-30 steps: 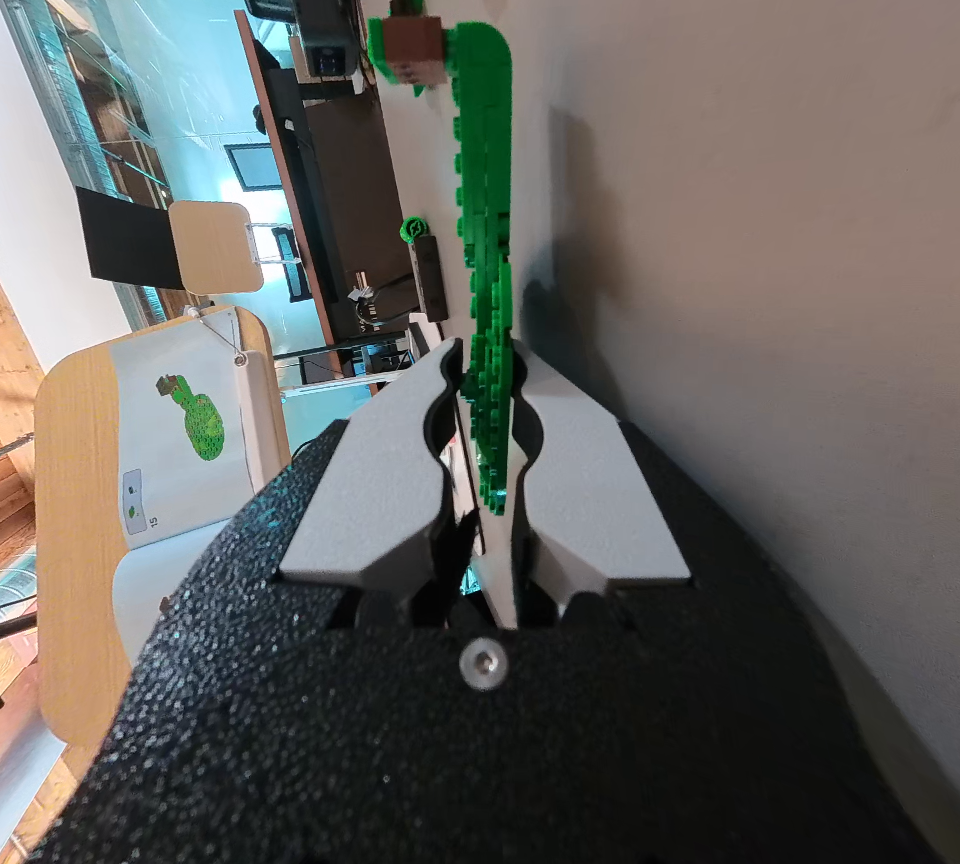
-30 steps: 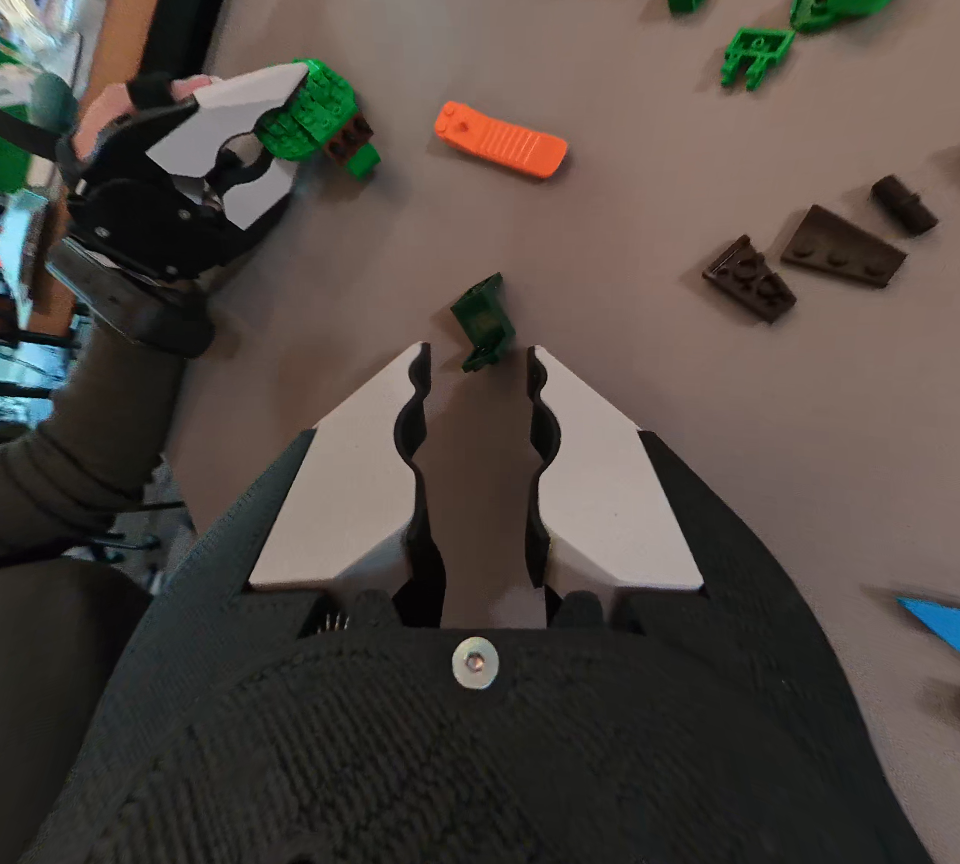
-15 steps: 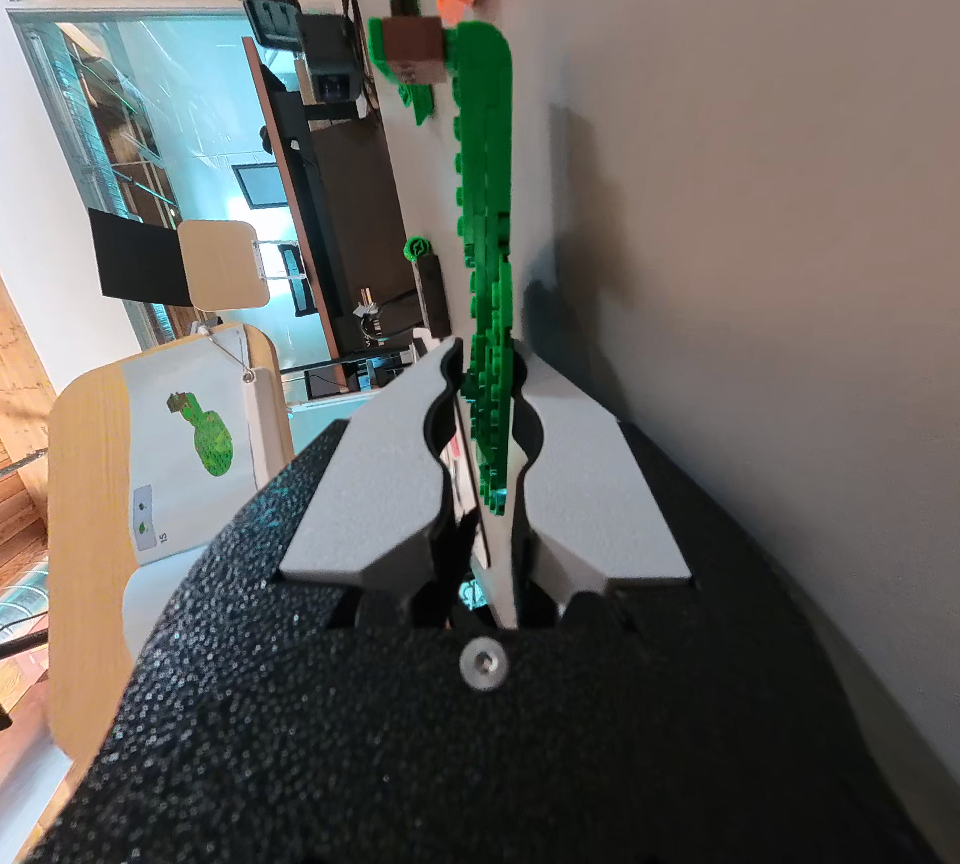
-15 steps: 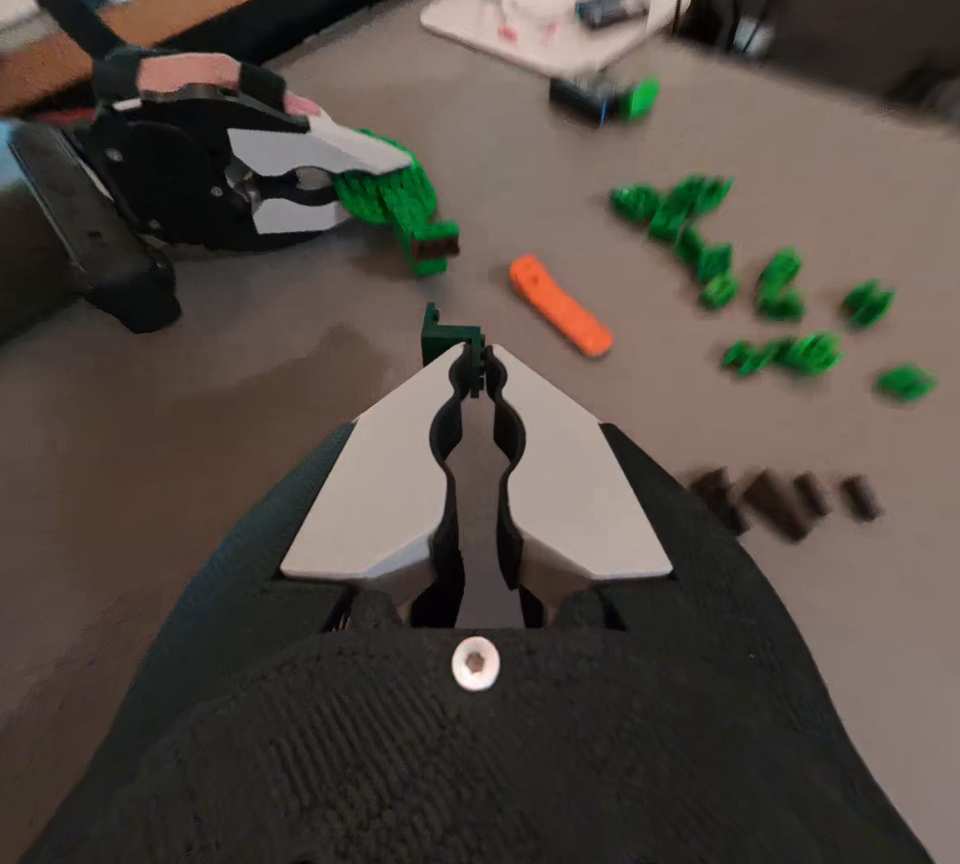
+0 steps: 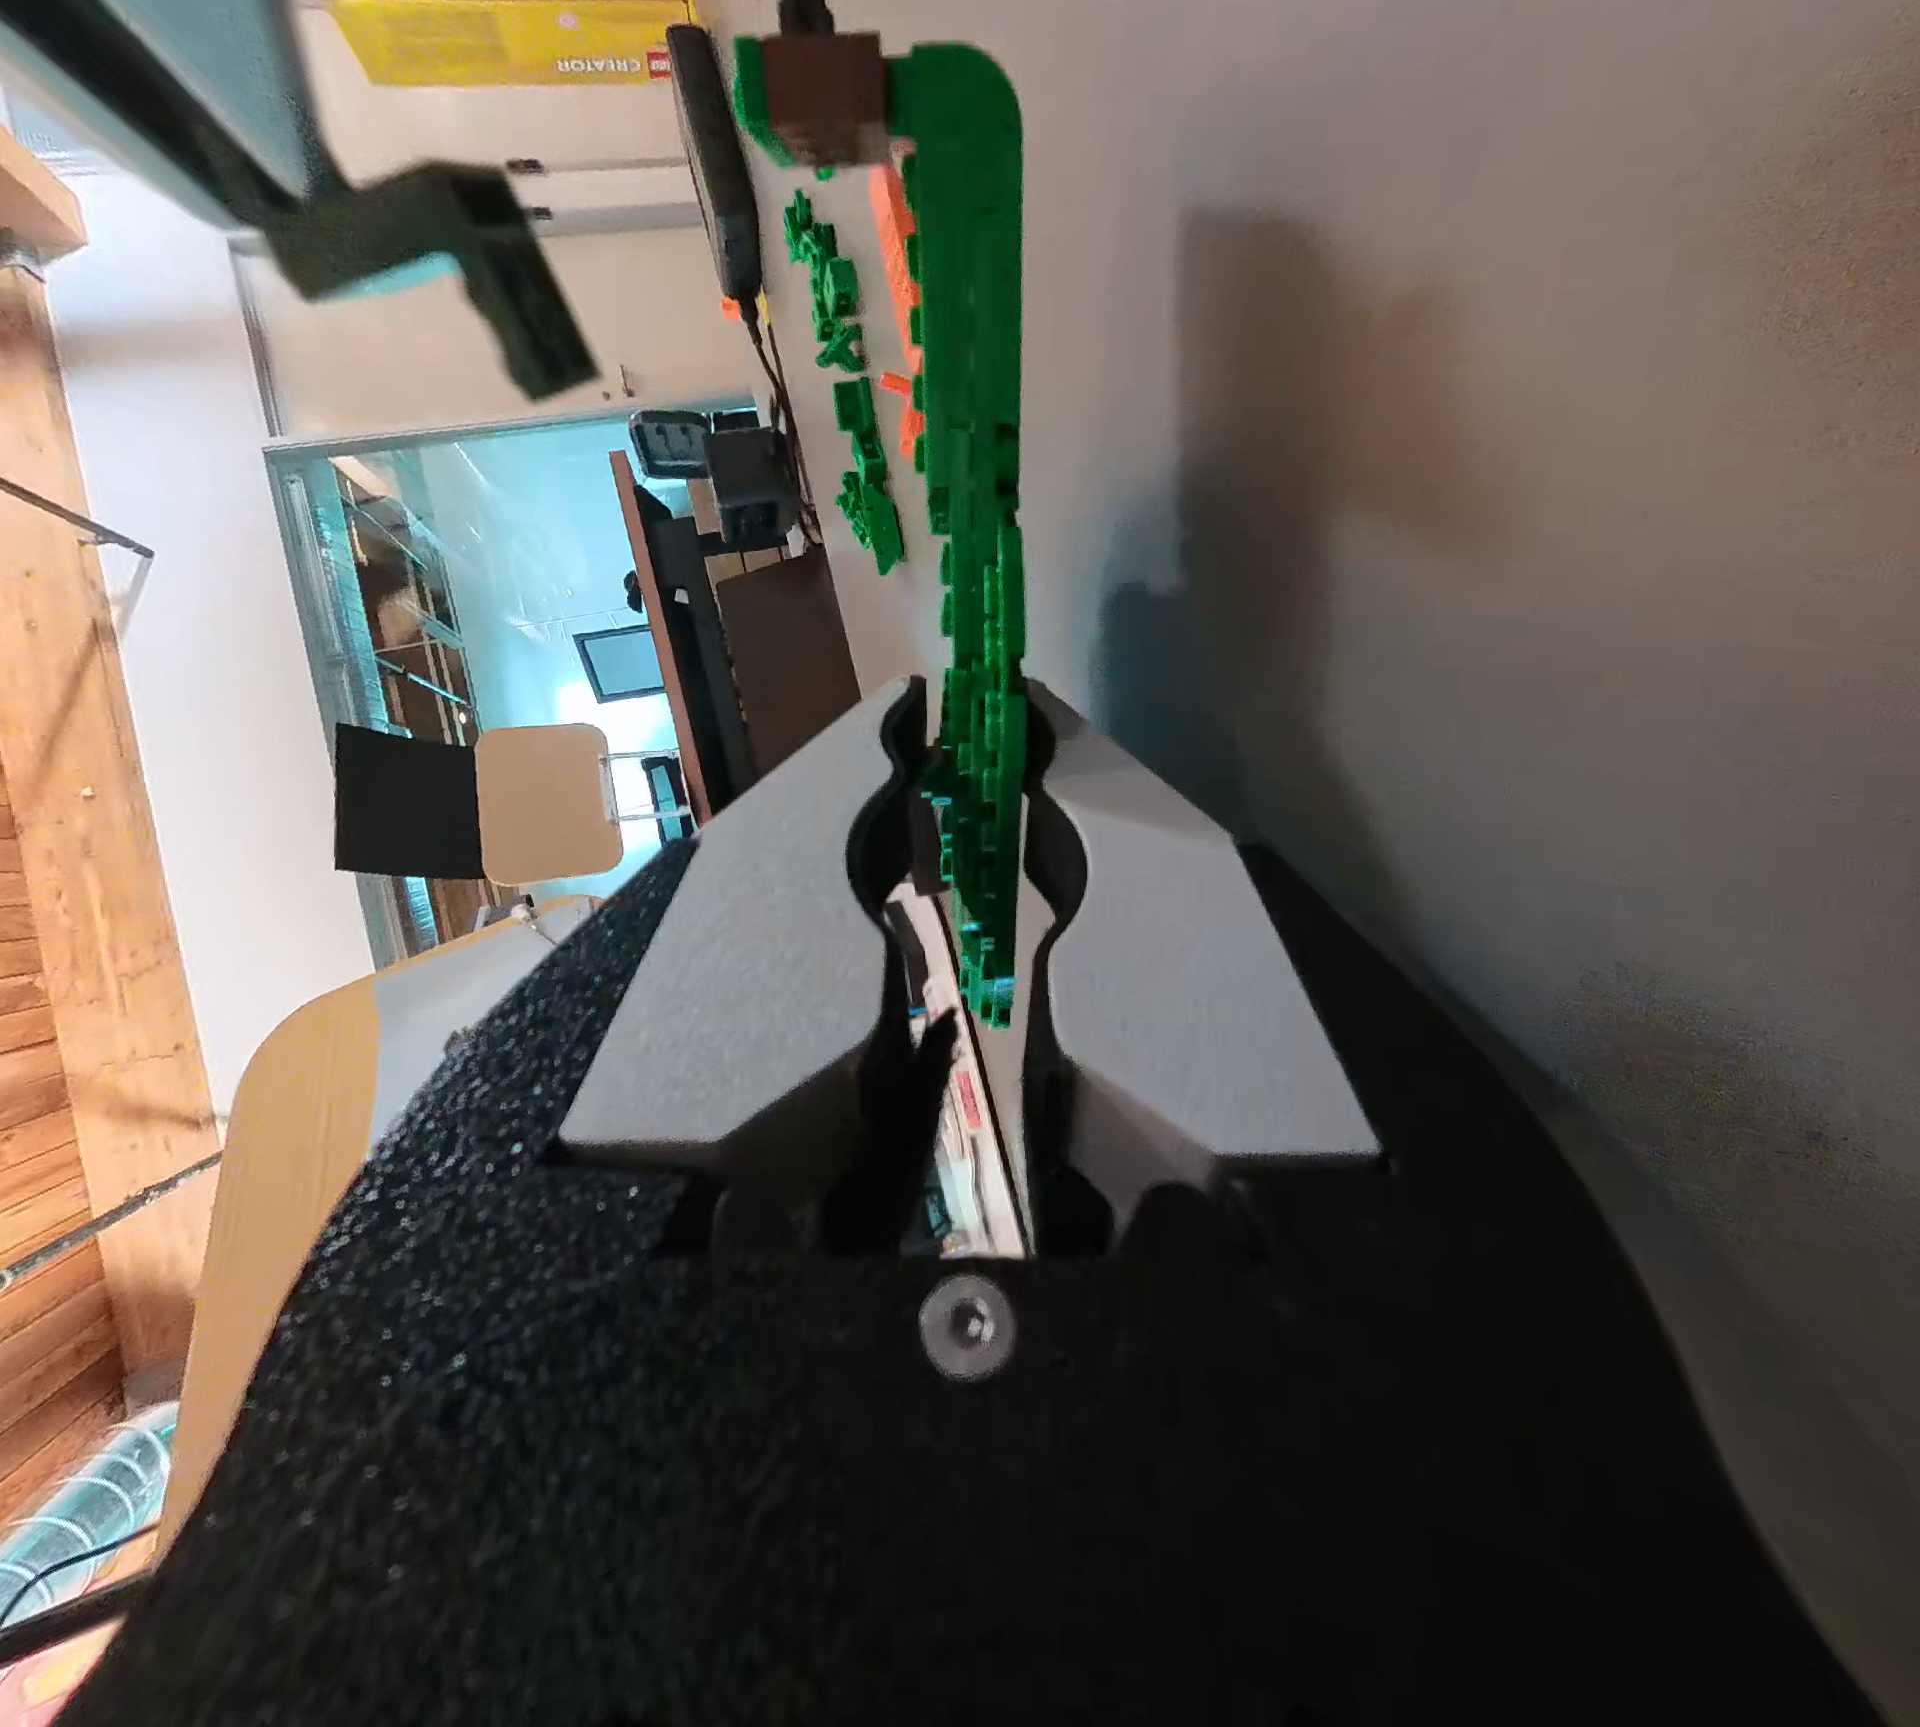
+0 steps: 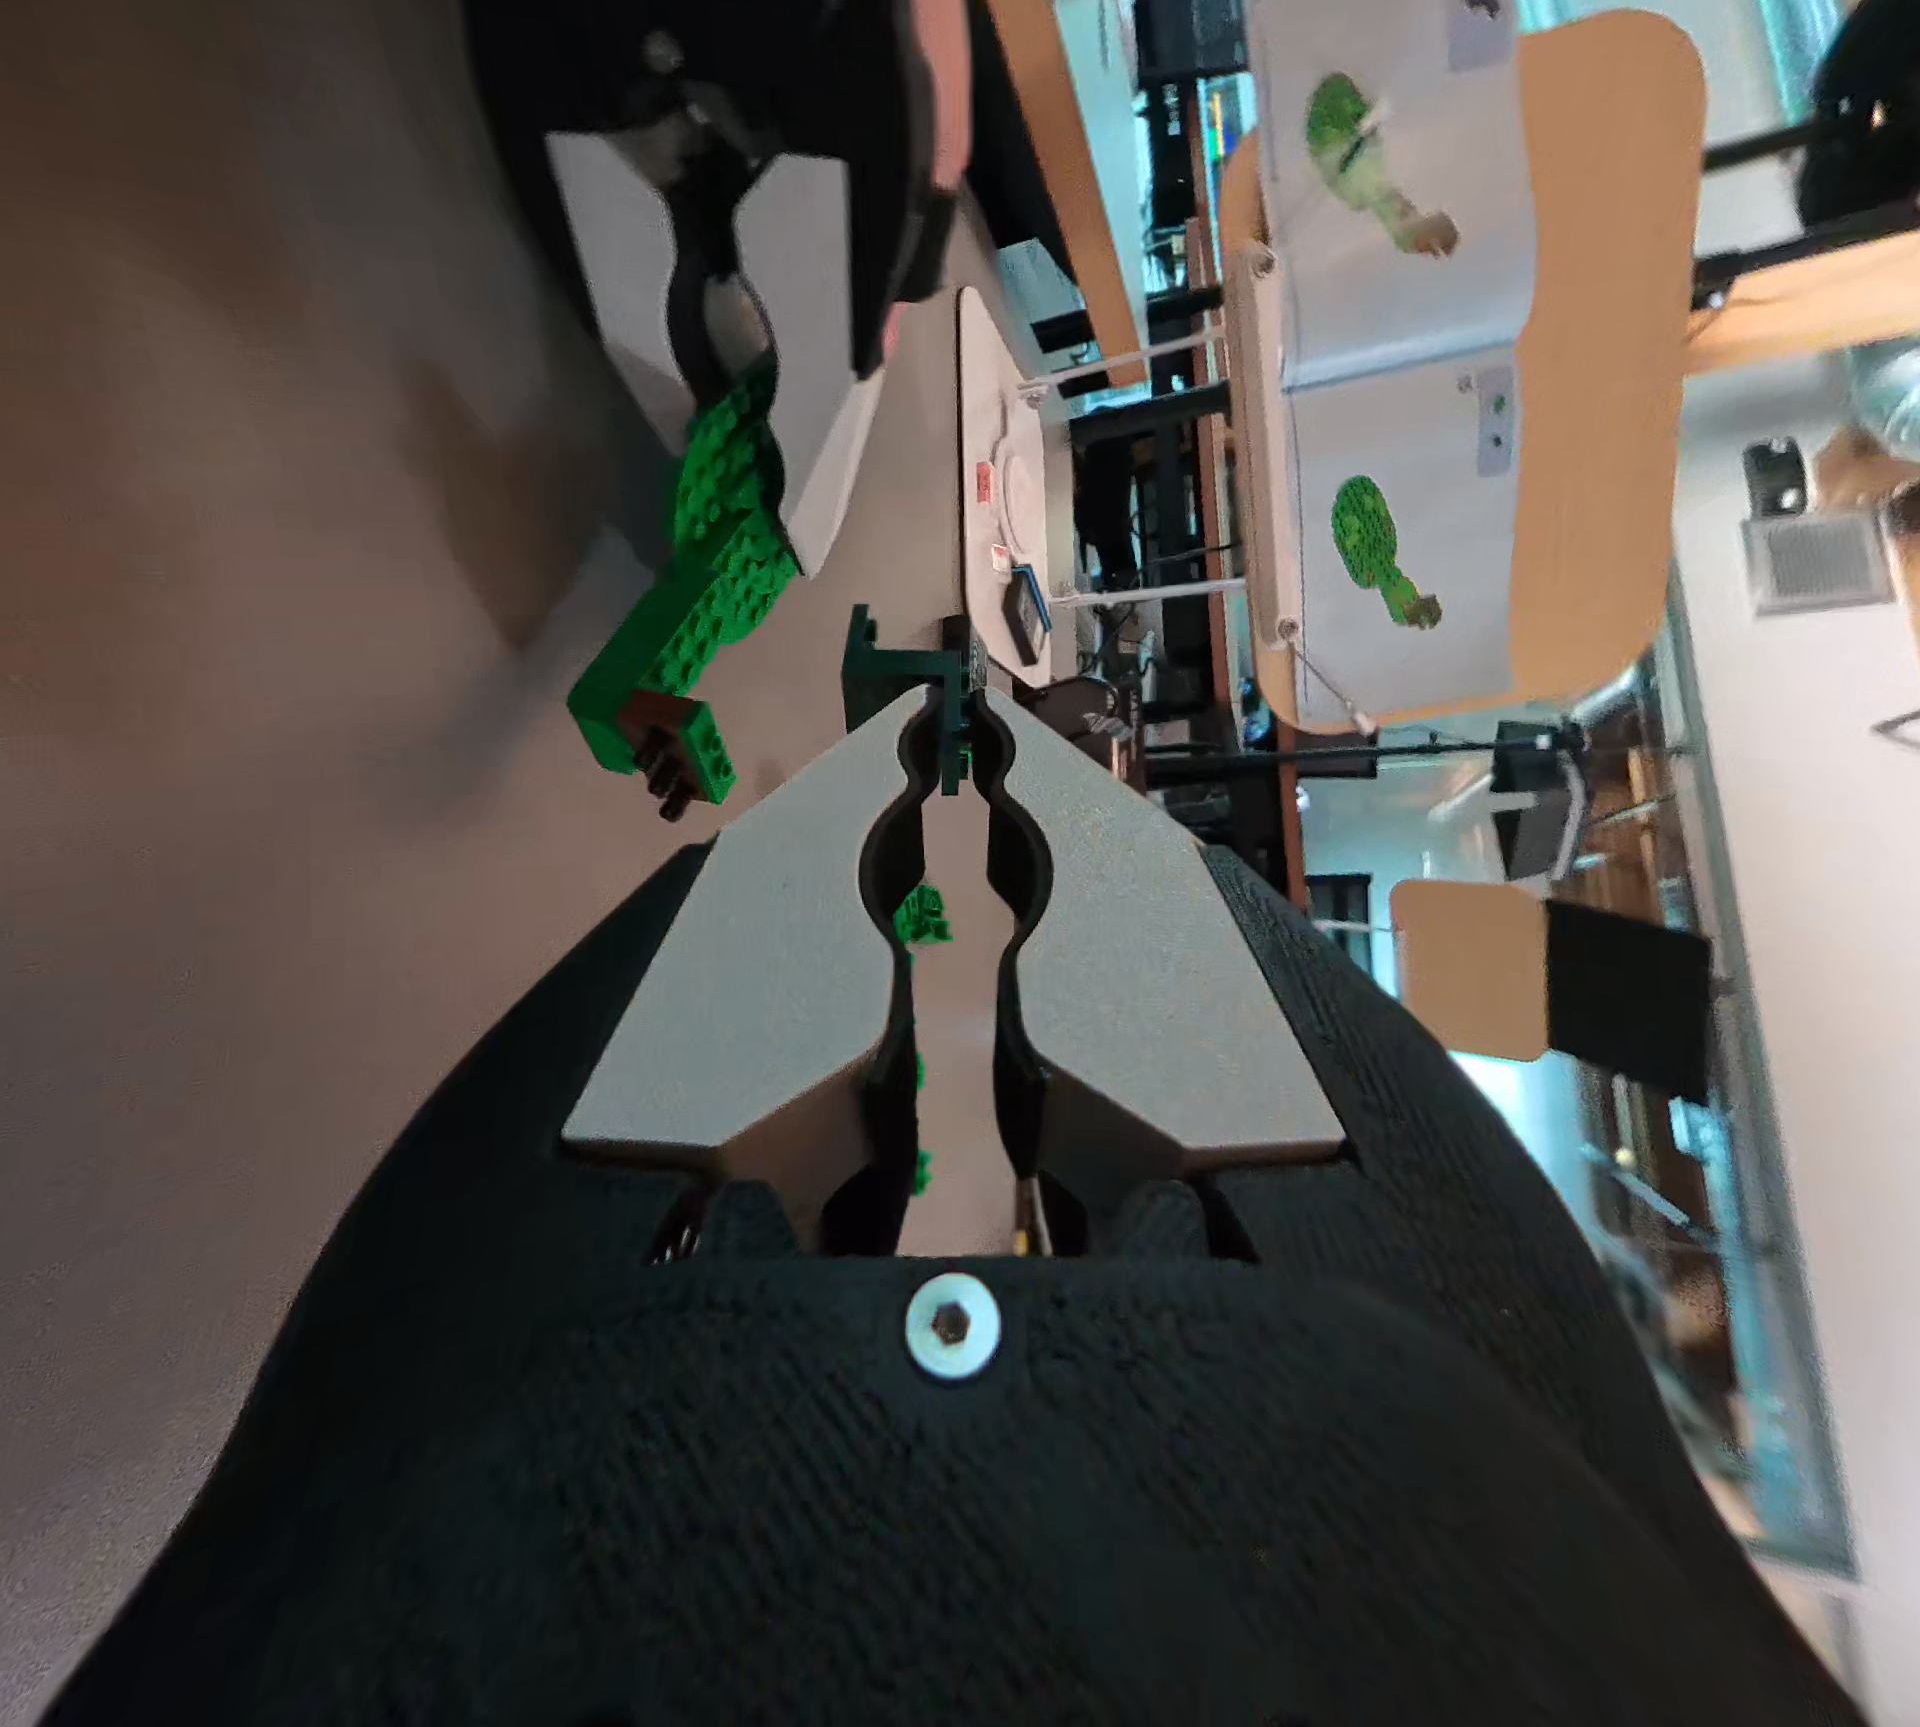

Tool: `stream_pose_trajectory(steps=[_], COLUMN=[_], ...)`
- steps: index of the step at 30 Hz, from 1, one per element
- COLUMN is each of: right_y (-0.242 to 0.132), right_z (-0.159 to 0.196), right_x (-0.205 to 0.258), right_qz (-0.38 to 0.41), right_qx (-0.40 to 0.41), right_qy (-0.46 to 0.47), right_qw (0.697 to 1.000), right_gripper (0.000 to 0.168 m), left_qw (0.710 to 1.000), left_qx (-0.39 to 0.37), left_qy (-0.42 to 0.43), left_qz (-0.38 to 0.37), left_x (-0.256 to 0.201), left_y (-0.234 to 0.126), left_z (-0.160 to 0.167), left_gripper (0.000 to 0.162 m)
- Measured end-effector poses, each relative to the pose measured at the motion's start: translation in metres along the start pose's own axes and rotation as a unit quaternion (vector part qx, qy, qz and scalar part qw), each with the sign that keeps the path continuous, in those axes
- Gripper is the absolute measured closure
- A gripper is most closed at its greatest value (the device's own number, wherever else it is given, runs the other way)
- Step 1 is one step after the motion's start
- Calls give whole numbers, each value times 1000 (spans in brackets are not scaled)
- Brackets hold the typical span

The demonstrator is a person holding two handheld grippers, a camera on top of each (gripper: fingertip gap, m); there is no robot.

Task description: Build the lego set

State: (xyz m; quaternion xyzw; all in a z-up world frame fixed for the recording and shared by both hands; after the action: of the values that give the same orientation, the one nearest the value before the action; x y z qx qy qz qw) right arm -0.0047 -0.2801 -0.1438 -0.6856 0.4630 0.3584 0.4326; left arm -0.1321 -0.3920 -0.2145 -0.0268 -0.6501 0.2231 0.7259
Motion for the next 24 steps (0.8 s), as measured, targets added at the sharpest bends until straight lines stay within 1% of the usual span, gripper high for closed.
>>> stream_pose_trajectory(steps=[3, 8, 14, 24], right_y=[6, 12, 13, 11], right_z=[-2, 1, 6, 7], right_x=[10, 22, 33, 45], right_qz=[-24, -52, -77, -76], right_qx=[5, 14, 30, 33], right_qy=[-45, -79, -77, -72], right_qw=[999, 995, 994, 994], right_gripper=[165, 165, 165, 162], left_qw=[1000, 1000, 1000, 999], left_qx=[-3, -8, -7, -6], left_qy=[2, 9, 13, 23], left_qz=[4, 18, 26, 24], left_x=[0, -3, -4, -5], left_y=[0, 1, 2, 3], left_z=[0, -3, -3, -4], left_gripper=[149, 149, 149, 149])
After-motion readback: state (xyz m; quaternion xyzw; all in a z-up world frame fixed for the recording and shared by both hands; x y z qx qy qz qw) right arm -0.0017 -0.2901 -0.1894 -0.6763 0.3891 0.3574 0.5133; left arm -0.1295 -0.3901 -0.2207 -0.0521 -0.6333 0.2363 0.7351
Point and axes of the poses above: each gripper's, where its closed fingertips meet, y out along the fingers, z out of its underside, x = y × z across the jaws, the point moved 9 cm from there along -y, back along the fingers, and after that the axes turned 6 degrees about y, right-handed, at the moved point
